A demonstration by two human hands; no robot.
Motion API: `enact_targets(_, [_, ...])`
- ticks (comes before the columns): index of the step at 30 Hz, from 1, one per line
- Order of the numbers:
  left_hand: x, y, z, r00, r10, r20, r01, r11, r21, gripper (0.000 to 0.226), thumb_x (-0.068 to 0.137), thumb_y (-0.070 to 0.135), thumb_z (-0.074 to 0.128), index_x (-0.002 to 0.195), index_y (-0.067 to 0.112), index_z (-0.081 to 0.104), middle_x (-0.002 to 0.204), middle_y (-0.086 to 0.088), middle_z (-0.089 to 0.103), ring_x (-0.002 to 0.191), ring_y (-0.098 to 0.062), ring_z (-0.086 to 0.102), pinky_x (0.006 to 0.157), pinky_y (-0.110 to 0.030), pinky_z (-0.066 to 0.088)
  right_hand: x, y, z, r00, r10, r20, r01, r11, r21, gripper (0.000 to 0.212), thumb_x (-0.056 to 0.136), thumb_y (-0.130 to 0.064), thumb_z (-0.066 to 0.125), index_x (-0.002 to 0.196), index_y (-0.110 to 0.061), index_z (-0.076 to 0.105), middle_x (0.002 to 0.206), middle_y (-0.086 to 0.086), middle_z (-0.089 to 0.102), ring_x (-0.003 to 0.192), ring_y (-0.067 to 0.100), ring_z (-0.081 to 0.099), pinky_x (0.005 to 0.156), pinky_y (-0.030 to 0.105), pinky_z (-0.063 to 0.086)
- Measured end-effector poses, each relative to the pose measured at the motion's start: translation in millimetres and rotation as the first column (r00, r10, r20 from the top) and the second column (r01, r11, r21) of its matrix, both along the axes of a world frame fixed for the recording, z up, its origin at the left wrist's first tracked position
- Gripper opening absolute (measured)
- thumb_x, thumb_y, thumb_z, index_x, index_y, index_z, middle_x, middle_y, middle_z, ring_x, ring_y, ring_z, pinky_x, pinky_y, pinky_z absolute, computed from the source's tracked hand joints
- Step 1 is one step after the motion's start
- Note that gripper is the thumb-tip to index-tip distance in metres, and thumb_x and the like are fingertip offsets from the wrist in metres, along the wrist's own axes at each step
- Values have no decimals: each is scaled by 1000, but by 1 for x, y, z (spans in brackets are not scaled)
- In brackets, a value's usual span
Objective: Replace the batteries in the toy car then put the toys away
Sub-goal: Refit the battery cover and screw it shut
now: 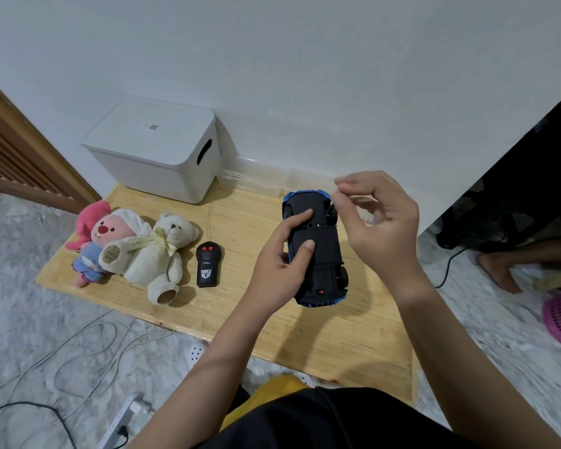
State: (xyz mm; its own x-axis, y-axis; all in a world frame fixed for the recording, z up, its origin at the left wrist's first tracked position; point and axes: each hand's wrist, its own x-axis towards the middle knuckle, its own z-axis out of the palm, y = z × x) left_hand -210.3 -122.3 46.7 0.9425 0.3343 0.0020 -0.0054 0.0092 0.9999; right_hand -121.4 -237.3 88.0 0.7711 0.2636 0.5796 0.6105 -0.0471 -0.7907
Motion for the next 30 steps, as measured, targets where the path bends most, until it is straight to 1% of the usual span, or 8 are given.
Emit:
enact_targets(2, [0, 2, -1, 1000, 1, 1, -1, 1000, 1, 39, 96, 7, 52, 128, 29, 53, 117, 15, 60, 94, -12, 66, 73, -28, 58, -2, -1, 0, 998, 39, -52, -39, 999, 3, 19, 85, 0, 65, 89, -19, 65, 95, -3, 70, 93, 17, 69, 80, 31, 55])
enact_targets(4, [-1, 3, -1, 1000, -2, 0, 2, 1000, 3, 39, 96, 8, 52, 128, 29, 53, 117, 14, 59, 95, -14, 66, 74, -30, 59, -3, 1, 1, 993, 40, -112, -36, 999, 32, 27, 82, 0, 69, 87, -26, 65, 84, -14, 69, 83, 11, 68, 77, 25, 54])
enact_targets(7, [-1, 1, -1, 1000, -9, -2, 9, 1000, -17, 39, 96, 8, 51, 127, 31, 54, 115, 15, 60, 92, -13, 66, 71, -27, 58, -2, 4, 2, 995, 7, -98, -5, 1000, 20, 27, 79, -3, 73, 84, -28, 64, 78, -11, 63, 73, 7, 62, 70, 20, 50])
enact_targets(13, [-1, -1, -3, 1000, -4, -3, 4, 1000, -25, 38, 96, 6, 51, 125, 31, 55, 106, 24, 61, 88, -6, 66, 69, -22, 56, -6, 2, -3, 991, 15, -131, -13, 1000, 21, 17, 85, 0, 66, 97, -12, 68, 100, 3, 71, 96, 18, 69, 84, 35, 56])
enact_targets(18, [-2, -3, -2, 1000, -9, -10, 9, 999, -34, 38, 95, 6, 51, 125, 30, 54, 113, 17, 61, 88, -6, 66, 68, -21, 55, -6, 5, -3, 992, -40, -118, 44, 998, 33, 27, 77, -3, 75, 90, -25, 66, 80, -5, 63, 73, 8, 64, 74, 25, 52])
enact_targets(23, [0, -5, -3, 1000, -10, -17, 9, 999, -30, 38, 95, 7, 52, 126, 29, 54, 116, 13, 61, 88, -7, 66, 67, -21, 54, -6, 3, -11, 999, 15, -49, -16, 1000, -18, 19, 86, -3, 65, 103, -10, 68, 103, 0, 69, 97, 20, 67, 87, 37, 54])
enact_targets(26, [0, -4, -5, 999, -20, -37, 19, 999, -31, 37, 96, 8, 52, 127, 27, 55, 116, 8, 62, 89, -12, 67, 68, -23, 56, -7, 6, -10, 993, -3, -120, 6, 1000, 21, 28, 82, 0, 69, 103, -19, 68, 86, -10, 71, 84, 12, 69, 84, 28, 54])
enact_targets(30, [3, -7, -6, 998, -38, -42, 37, 999, -16, 35, 96, 9, 52, 127, 25, 54, 118, 6, 60, 93, -10, 66, 69, -23, 56, -2, 9, -11, 997, -62, -51, 61, 998, -19, 25, 76, -3, 76, 93, -20, 69, 75, 0, 59, 70, 7, 63, 72, 17, 50])
